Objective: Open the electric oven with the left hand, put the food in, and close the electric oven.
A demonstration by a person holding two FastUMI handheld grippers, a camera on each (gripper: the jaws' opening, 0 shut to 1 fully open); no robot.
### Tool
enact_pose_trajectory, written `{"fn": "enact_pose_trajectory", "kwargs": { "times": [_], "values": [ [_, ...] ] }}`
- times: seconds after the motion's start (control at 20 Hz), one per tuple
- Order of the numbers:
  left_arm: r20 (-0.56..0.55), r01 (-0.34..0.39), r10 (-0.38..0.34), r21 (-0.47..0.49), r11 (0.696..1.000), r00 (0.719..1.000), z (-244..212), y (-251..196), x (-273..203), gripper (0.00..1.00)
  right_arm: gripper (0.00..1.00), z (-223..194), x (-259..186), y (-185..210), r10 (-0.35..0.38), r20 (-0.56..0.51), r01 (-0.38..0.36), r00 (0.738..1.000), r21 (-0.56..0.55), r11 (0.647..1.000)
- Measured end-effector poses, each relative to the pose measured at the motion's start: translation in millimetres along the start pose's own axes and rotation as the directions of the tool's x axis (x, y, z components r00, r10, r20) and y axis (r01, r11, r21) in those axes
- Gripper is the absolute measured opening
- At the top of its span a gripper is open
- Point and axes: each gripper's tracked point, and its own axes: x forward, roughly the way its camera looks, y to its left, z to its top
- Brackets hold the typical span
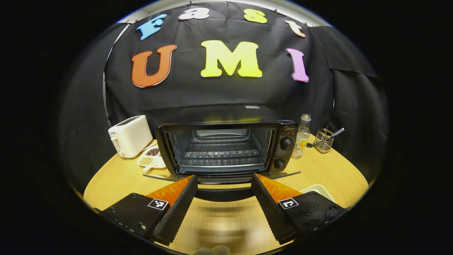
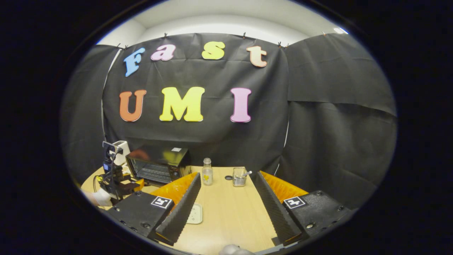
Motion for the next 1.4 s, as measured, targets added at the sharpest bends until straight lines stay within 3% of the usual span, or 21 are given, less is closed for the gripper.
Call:
{"fn": "enact_pose_trajectory", "kwargs": {
  "times": [0.5,0.9,1.4],
  "values": [
    [-0.111,0.0,-0.002,-0.019,1.0,0.994,-60.8,-3.2,-10.3,0.97,1.0,-20.2,-1.8,-1.2,-0.004,-0.044,0.004,0.999,-0.002,1.0],
    [-0.24,-0.014,-0.006,-0.081,0.997,0.971,-110.2,-6.0,-6.6,0.97,1.0,-29.5,-4.7,-11.3,-0.027,-0.068,0.026,0.997,-0.008,1.0],
    [-0.289,-0.02,-0.002,-0.072,0.997,0.957,-113.2,-7.2,-6.0,0.97,0.99,-46.4,-3.0,-15.9,-0.029,-0.098,0.029,0.995,0.001,1.0]
  ]
}}
